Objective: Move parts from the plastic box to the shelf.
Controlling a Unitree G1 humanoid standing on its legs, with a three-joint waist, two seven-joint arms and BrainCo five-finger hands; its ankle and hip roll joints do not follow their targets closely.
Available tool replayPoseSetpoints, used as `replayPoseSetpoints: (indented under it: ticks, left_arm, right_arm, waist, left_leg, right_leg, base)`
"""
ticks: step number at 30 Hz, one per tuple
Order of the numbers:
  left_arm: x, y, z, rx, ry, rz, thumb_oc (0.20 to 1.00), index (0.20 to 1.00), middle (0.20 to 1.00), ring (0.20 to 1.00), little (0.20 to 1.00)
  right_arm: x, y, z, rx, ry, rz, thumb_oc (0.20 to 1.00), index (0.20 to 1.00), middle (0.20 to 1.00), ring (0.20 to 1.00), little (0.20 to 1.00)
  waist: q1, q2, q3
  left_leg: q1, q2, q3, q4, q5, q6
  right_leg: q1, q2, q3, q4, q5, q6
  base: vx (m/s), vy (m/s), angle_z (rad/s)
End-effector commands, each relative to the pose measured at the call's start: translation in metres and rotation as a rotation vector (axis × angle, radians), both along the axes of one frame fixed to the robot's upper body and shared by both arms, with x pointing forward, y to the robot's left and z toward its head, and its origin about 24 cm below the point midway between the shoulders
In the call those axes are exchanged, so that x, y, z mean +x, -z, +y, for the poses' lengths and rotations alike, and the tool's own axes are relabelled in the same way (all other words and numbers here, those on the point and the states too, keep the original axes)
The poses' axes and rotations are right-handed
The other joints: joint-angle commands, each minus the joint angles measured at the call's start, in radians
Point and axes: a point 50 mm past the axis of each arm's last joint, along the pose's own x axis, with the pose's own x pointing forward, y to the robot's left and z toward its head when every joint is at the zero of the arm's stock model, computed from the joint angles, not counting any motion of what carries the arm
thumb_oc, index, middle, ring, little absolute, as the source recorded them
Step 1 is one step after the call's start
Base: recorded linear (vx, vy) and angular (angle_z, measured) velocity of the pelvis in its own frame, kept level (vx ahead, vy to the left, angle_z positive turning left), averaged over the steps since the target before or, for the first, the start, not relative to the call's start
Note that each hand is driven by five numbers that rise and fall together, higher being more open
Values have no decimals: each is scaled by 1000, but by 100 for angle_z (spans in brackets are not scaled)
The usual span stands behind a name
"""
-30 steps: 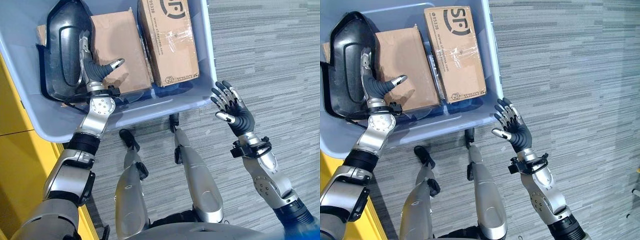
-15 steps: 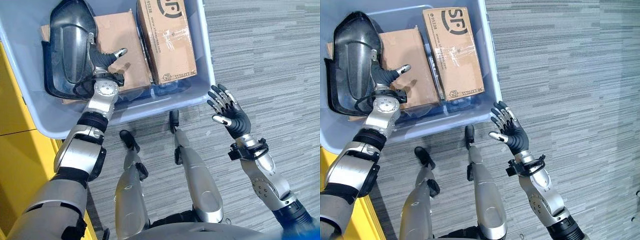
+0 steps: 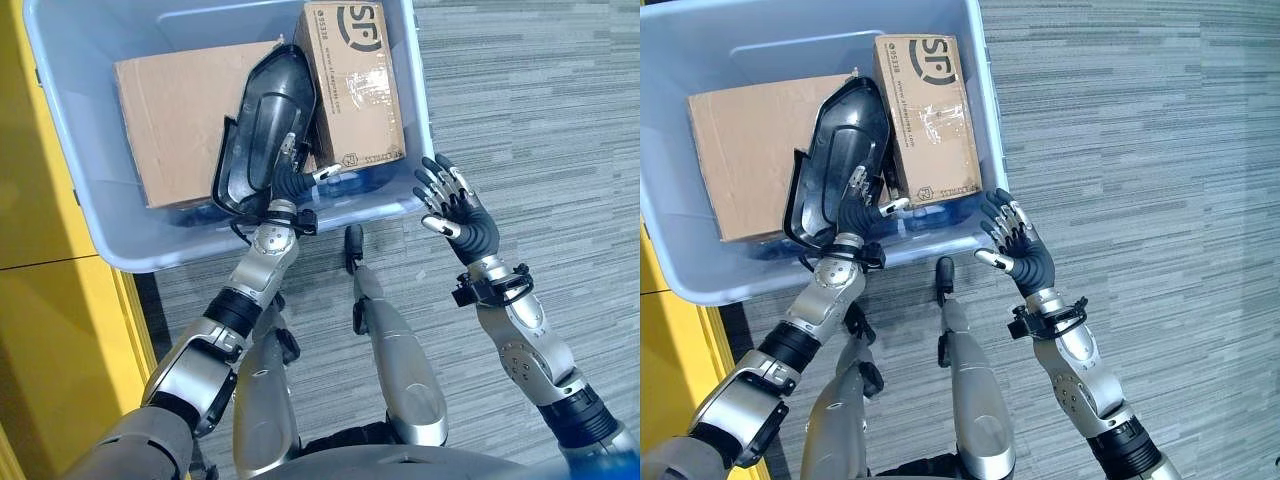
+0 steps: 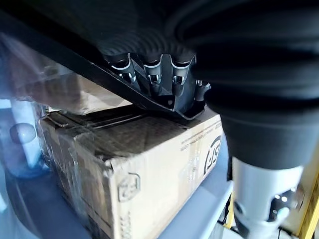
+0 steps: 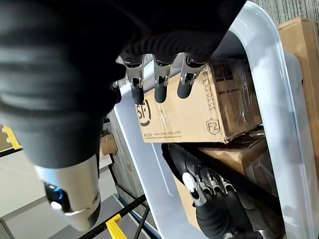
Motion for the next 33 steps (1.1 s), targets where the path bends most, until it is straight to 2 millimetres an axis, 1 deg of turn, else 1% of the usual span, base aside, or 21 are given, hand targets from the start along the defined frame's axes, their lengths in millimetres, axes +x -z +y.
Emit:
replayPoseSetpoints:
  ticks: [1,3,4,6,10,11,12,13,14,15,17,18,19,21,24,30,31,32,33]
  left_arm:
    - [-8,-12,-7,-93,79,-84,1000,1000,1000,1000,1000]
    - [-12,-20,-4,-111,74,-127,1000,1000,1000,1000,1000]
    - [-21,-31,6,-140,58,-191,1000,1000,1000,1000,1000]
    - [-24,-33,9,-150,52,-205,1000,1000,1000,1000,1000]
    - [-37,-46,22,-204,42,-291,1000,1000,1000,1000,1000]
    - [-42,-54,26,-211,40,-332,1000,1000,1000,1000,1000]
    - [-54,-65,34,-241,32,-407,1000,1000,1000,1000,1000]
    - [-54,-65,34,-242,32,-406,1000,1000,1000,1000,1000]
    - [-60,-71,39,-253,23,-446,1000,1000,1000,1000,1000]
    - [-60,-71,39,-253,23,-446,1000,1000,1000,1000,1000]
    - [-69,-78,44,-266,19,-498,1000,1000,1000,1000,1000]
    - [-69,-78,44,-266,19,-498,1000,1000,1000,1000,1000]
    - [-74,-81,48,-232,-5,-526,1000,1000,1000,1000,1000]
    - [-74,-81,48,-231,-6,-525,1000,1000,1000,1000,1000]
    - [-78,-83,57,-105,-116,-563,1000,1000,1000,1000,1000]
    - [-71,-77,61,19,-223,-541,1000,1000,1000,1000,1000]
    - [-69,-76,63,51,-257,-533,1000,1000,1000,1000,1000]
    - [-64,-74,67,163,-341,-527,1000,1000,1000,1000,1000]
    - [-64,-74,67,165,-342,-528,1000,1000,1000,1000,1000]
  right_arm:
    - [-4,-5,-14,-5,71,-48,1000,1000,1000,1000,1000]
    - [-4,-6,-16,-11,76,-52,1000,1000,1000,1000,1000]
    - [-6,-6,-18,-14,82,-56,1000,1000,1000,1000,1000]
    - [-6,-6,-19,-18,83,-57,1000,1000,1000,1000,1000]
    - [-9,-10,-23,-16,89,-75,1000,1000,1000,1000,1000]
    - [-10,-11,-24,-14,91,-79,1000,1000,1000,1000,1000]
    - [-12,-12,-27,-20,92,-91,1000,1000,1000,1000,1000]
    - [-12,-12,-27,-20,91,-91,1000,1000,1000,1000,1000]
    - [-14,-12,-28,-20,92,-94,1000,1000,1000,1000,1000]
    - [-14,-12,-28,-20,91,-93,1000,1000,1000,1000,1000]
    - [-16,-14,-29,-20,88,-103,1000,1000,1000,1000,1000]
    - [-16,-14,-29,-20,87,-103,1000,1000,1000,1000,1000]
    - [-17,-15,-30,-26,87,-111,1000,1000,1000,1000,1000]
    - [-17,-15,-30,-26,87,-111,1000,1000,1000,1000,1000]
    - [-17,-18,-31,-45,94,-129,1000,1000,1000,1000,1000]
    - [-15,-20,-31,-46,101,-141,1000,1000,1000,1000,1000]
    - [-15,-20,-31,-47,101,-141,1000,1000,1000,1000,1000]
    - [-13,-19,-30,-52,107,-138,1000,1000,1000,1000,1000]
    - [-13,-19,-30,-51,107,-139,1000,1000,1000,1000,1000]
  waist:
    - [-3,38,-76]
    - [3,43,-78]
    - [14,51,-80]
    - [16,53,-81]
    - [27,60,-84]
    - [31,62,-84]
    - [39,65,-84]
    - [38,65,-85]
    - [42,66,-84]
    - [42,66,-84]
    - [46,66,-82]
    - [45,66,-83]
    - [49,66,-80]
    - [48,66,-81]
    - [53,64,-74]
    - [53,57,-64]
    - [53,56,-62]
    - [52,54,-60]
    - [52,53,-59]
  left_leg:
    - [59,111,-63,15,24,-91]
    - [63,108,-64,14,23,-91]
    - [67,106,-67,13,22,-90]
    - [68,106,-69,12,22,-89]
    - [68,103,-74,8,23,-88]
    - [68,102,-76,7,22,-87]
    - [67,101,-81,10,21,-87]
    - [67,101,-81,11,21,-87]
    - [67,98,-84,10,20,-87]
    - [67,98,-85,10,20,-87]
    - [65,96,-86,9,19,-86]
    - [65,96,-86,9,19,-86]
    - [61,94,-89,10,18,-86]
    - [61,94,-89,11,18,-86]
    - [60,94,-90,11,17,-85]
    - [52,96,-89,9,20,-84]
    - [50,97,-90,10,20,-83]
    - [47,98,-91,10,20,-84]
    - [47,98,-91,10,20,-84]
  right_leg:
    - [54,-125,45,88,-69,172]
    - [57,-126,44,89,-72,172]
    - [64,-128,42,89,-75,171]
    - [66,-129,40,89,-76,171]
    - [71,-132,33,89,-79,171]
    - [73,-133,32,89,-80,171]
    - [78,-136,30,89,-81,171]
    - [78,-136,30,88,-81,171]
    - [81,-137,27,87,-82,172]
    - [81,-137,26,86,-82,172]
    - [82,-140,23,85,-81,173]
    - [82,-140,22,85,-81,173]
    - [82,-141,23,85,-81,173]
    - [82,-141,22,85,-81,173]
    - [82,-143,20,84,-81,175]
    - [72,-139,20,85,-80,174]
    - [71,-139,21,85,-81,174]
    - [67,-138,21,85,-80,175]
    - [66,-138,22,85,-80,175]
  base:
    - [5,3,-4]
    - [3,0,-2]
    - [0,0,0]
    - [0,0,0]
    - [0,-4,1]
    - [0,0,0]
    - [9,-10,5]
    - [7,-13,6]
    - [0,-2,7]
    - [0,-7,8]
    - [-4,-2,6]
    - [0,0,0]
    - [0,0,0]
    - [0,0,0]
    - [0,0,0]
    - [0,0,0]
    - [0,0,0]
    - [0,0,0]
    - [0,0,0]
